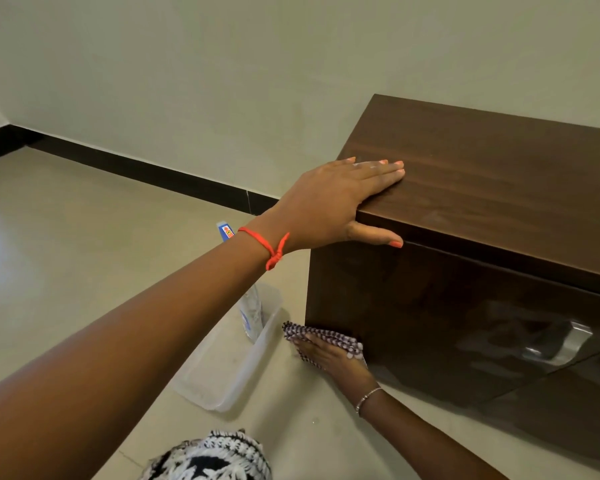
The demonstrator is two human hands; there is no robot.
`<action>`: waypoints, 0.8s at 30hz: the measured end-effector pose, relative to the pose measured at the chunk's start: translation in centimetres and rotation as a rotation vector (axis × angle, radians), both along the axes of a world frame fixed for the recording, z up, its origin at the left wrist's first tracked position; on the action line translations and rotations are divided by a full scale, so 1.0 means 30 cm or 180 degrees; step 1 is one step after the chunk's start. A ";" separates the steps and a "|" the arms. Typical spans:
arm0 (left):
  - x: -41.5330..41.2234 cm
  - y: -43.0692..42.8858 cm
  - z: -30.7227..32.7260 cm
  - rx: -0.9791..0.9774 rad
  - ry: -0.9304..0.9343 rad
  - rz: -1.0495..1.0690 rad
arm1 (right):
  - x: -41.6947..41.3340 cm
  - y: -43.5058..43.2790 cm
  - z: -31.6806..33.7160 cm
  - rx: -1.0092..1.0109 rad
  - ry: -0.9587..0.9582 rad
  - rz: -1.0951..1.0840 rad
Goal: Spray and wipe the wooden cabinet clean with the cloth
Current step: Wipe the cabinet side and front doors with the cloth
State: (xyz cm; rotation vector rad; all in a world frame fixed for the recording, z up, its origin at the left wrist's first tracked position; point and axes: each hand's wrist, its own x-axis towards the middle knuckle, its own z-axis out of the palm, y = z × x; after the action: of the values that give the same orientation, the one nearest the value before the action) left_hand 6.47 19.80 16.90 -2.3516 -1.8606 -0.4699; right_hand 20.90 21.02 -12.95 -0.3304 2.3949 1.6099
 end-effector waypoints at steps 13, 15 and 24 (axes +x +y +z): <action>0.021 -0.015 0.015 -0.0120 -0.0091 0.0051 | 0.306 0.139 0.127 0.0169 0.0251 -0.0467; 0.021 -0.015 0.016 -0.0122 -0.0086 0.0065 | 0.277 0.119 0.121 -0.0051 0.0118 -0.0486; 0.016 -0.009 0.005 -0.0081 -0.0071 0.0116 | 0.505 0.146 0.050 0.0058 -0.0479 -0.0612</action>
State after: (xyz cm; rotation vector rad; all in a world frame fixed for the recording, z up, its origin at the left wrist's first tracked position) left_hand 6.96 19.54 17.05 -2.3335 -1.9269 -0.4735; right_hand 36.05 25.41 -11.46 -0.2029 2.2244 1.4668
